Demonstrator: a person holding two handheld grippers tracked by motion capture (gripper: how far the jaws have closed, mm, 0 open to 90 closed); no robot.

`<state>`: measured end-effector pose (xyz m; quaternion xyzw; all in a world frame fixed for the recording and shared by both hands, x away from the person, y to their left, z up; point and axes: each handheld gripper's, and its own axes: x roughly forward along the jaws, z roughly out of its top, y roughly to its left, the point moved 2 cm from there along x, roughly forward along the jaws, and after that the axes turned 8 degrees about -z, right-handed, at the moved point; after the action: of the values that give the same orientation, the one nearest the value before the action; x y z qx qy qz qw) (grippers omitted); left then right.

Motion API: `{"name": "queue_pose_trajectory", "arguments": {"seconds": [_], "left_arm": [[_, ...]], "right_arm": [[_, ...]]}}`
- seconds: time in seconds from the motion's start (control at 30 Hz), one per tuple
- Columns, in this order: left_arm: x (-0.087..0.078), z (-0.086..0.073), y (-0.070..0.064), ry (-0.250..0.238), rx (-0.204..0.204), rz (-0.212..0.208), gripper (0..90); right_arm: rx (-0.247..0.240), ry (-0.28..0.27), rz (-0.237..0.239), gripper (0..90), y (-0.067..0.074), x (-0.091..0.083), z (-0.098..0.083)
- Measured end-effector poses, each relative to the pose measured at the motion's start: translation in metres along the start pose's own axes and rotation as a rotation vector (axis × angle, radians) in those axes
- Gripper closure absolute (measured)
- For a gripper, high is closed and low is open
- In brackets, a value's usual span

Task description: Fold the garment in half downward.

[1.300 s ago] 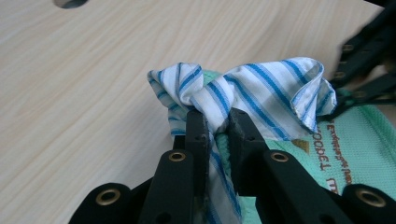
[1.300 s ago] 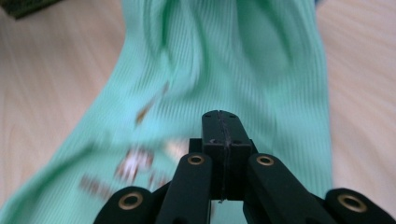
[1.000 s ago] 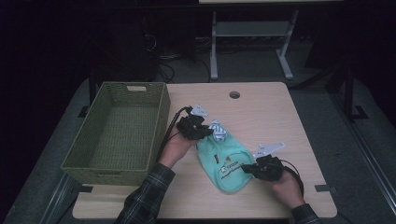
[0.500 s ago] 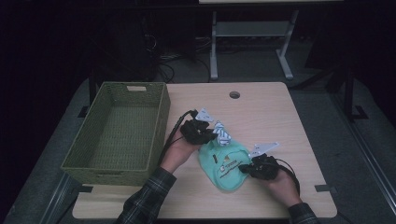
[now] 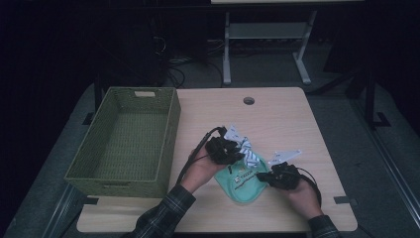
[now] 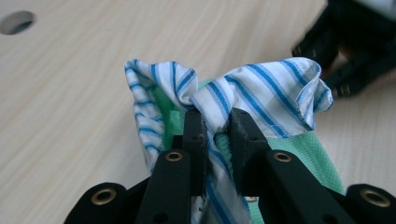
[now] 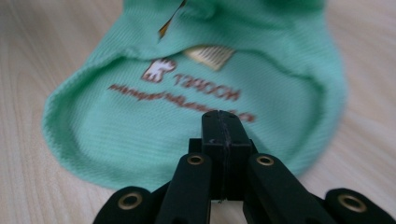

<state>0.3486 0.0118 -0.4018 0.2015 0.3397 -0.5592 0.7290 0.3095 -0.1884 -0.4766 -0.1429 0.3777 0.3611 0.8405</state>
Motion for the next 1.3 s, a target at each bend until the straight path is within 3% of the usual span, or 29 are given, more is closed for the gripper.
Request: {"name": "queue_pose_trajectory", "arguments": {"seconds": [0.27, 0.47, 0.57, 0.7, 0.8, 0.97, 1.1, 1.3], "left_arm": [[0.021, -0.003, -0.01, 0.059, 0.018, -0.037, 72.1], [0.015, -0.001, -0.01, 0.034, 0.007, -0.069, 59.6], [0.007, 0.0, -0.009, 0.008, 0.003, -0.064, 57.0], [-0.004, 0.002, -0.002, -0.022, -0.014, -0.036, 57.0], [-0.005, 0.001, 0.006, -0.04, -0.049, -0.014, 57.1], [0.001, -0.005, 0.014, -0.019, -0.072, -0.022, 56.1], [0.009, -0.007, 0.013, -0.018, -0.094, -0.039, 55.4], [0.019, -0.01, 0.013, 0.028, -0.089, -0.035, 58.6]], "right_arm": [[0.072, -0.043, -0.046, 89.6, -0.021, -0.022, -0.009], [0.068, -0.044, -0.044, 89.5, -0.021, -0.022, -0.009], [0.065, -0.041, -0.044, 89.5, -0.02, -0.021, -0.009], [0.065, -0.044, -0.043, 89.4, -0.019, -0.022, -0.009], [0.064, -0.044, -0.04, 89.4, -0.018, -0.022, -0.01], [0.061, -0.04, -0.041, 89.6, -0.017, -0.021, -0.01], [0.057, -0.036, -0.04, 89.7, -0.017, -0.021, -0.01], [0.055, -0.041, -0.041, 89.7, -0.016, -0.021, -0.009]]}}
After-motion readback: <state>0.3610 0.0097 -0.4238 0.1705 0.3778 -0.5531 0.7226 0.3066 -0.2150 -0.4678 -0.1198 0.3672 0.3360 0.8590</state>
